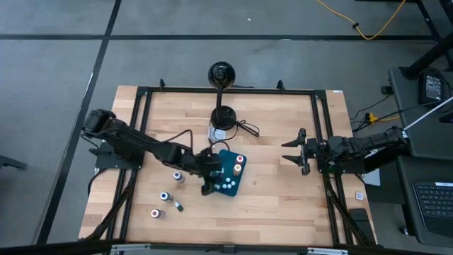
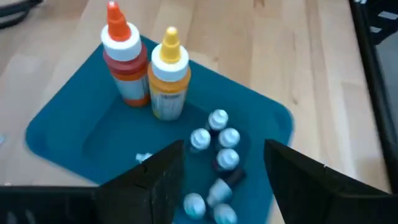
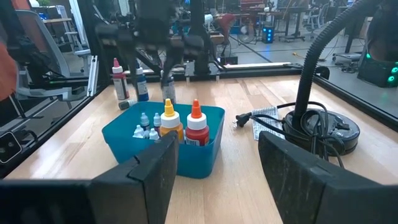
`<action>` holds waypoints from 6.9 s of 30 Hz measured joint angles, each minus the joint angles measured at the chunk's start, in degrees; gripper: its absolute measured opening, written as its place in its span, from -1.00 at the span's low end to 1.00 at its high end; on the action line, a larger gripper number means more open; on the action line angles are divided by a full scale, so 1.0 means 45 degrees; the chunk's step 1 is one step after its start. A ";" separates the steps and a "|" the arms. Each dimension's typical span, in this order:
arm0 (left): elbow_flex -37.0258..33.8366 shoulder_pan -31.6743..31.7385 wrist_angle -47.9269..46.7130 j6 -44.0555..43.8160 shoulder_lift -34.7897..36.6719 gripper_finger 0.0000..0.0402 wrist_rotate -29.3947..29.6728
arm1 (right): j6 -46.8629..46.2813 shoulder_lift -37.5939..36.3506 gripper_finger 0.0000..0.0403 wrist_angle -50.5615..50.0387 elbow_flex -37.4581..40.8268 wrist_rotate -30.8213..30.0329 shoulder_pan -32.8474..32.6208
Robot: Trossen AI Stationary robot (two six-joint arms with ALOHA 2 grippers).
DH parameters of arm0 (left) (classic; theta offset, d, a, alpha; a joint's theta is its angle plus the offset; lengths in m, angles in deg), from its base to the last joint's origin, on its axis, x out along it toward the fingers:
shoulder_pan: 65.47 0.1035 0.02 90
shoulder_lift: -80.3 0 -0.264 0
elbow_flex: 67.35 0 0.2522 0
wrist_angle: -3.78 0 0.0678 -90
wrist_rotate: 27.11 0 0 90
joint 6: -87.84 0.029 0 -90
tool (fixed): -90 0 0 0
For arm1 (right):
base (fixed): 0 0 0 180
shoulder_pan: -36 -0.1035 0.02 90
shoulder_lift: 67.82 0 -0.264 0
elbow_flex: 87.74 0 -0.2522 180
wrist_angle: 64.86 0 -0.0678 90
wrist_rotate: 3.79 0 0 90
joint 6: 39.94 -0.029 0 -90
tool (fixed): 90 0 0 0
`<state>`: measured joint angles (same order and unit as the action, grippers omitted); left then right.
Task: Pick & Place food coloring
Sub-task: Put the purple big food coloring bottle into the bin, then put the blue big food coloring bottle into the bin
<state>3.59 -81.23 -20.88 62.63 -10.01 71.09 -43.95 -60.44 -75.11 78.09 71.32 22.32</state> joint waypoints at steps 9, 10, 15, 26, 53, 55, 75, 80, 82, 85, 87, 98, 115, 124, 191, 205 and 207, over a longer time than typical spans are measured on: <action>0.0823 -0.0314 -0.3130 -0.4433 0.1621 0.03 -0.0031 | 0.0000 0.0004 0.11 -0.0009 0.0000 0.0000 0.0001; 0.0902 -0.0319 -0.3483 -0.5095 0.1635 0.03 -0.0130 | 0.0000 -0.0001 0.11 0.0000 0.0000 0.0000 -0.0002; 0.1211 -0.0314 -0.5343 -0.8128 0.1635 0.00 -0.0911 | 0.0000 0.0001 0.11 -0.0005 -0.0002 0.0000 -0.0001; 0.2609 -0.0313 -1.0165 -0.9896 0.1632 -0.05 0.0134 | 0.0000 -0.0001 0.11 -0.0005 0.0000 0.0000 0.0001; 0.2582 -0.1174 -1.2962 -1.0924 0.0316 0.36 -0.0525 | 0.0000 -0.0001 0.11 -0.0005 0.0000 0.0000 0.0001; 0.2582 -0.1247 -1.2947 -1.0890 0.0156 0.36 -0.0574 | 0.0000 0.0001 0.11 0.0000 0.0000 -0.0004 -0.0001; 0.2314 -0.1906 -1.2574 -1.0878 -0.0563 0.32 -0.0911 | 0.0000 -0.0001 0.11 0.0000 -0.0003 -0.0004 0.0001; 0.2314 -0.1804 -1.2578 -1.0798 -0.0563 0.17 -0.0893 | 0.0000 -0.0001 0.11 -0.0005 0.0000 -0.0005 0.0001; 0.2314 -0.1807 -1.2583 -1.0798 -0.0563 0.10 -0.0855 | 0.0000 -0.0001 0.11 -0.0002 -0.0002 -0.0005 -0.0001; 0.2314 -0.1810 -1.2621 -1.0798 -0.0563 -0.03 -0.0860 | 0.0000 -0.0001 0.11 0.0000 0.0000 -0.0005 -0.0004; 0.2314 -0.1810 -1.2621 -1.0798 -0.0563 -0.11 -0.0911 | 0.0000 -0.0001 0.11 0.0000 0.0000 -0.0005 0.0001; 0.2321 -0.1788 -1.2624 -1.0655 -0.0536 -0.42 -0.1508 | 0.0000 -0.0001 0.11 0.0000 -0.0003 -0.0005 -0.0003; 0.7378 0.0927 -1.6428 -0.6545 -0.1547 -0.40 -0.0542 | 0.0000 -0.0001 0.11 0.0000 0.0000 -0.0005 0.0001; 1.1142 0.2180 -1.6730 -0.3341 -0.4074 -0.41 -0.0388 | 0.0000 0.0004 0.11 -0.0005 0.0000 -0.0002 -0.0004; 1.4608 0.1813 -1.7594 -0.4672 -0.6998 0.28 -0.0727 | 0.0001 0.0006 0.11 0.0000 0.0000 -0.0005 -0.0004; 0.9398 -0.0083 -1.7579 -0.9697 -0.3834 0.28 -0.2330 | 0.0000 0.0018 0.11 -0.0004 -0.0004 -0.0005 -0.0003; 0.8801 -0.0484 -1.7583 -1.0419 -0.3445 0.28 -0.2575 | 0.0002 0.0014 0.11 -0.0002 0.0000 -0.0005 -0.0004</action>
<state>43.19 -83.40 -100.01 15.74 -25.51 59.51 -43.94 -60.38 -75.12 78.09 71.30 22.30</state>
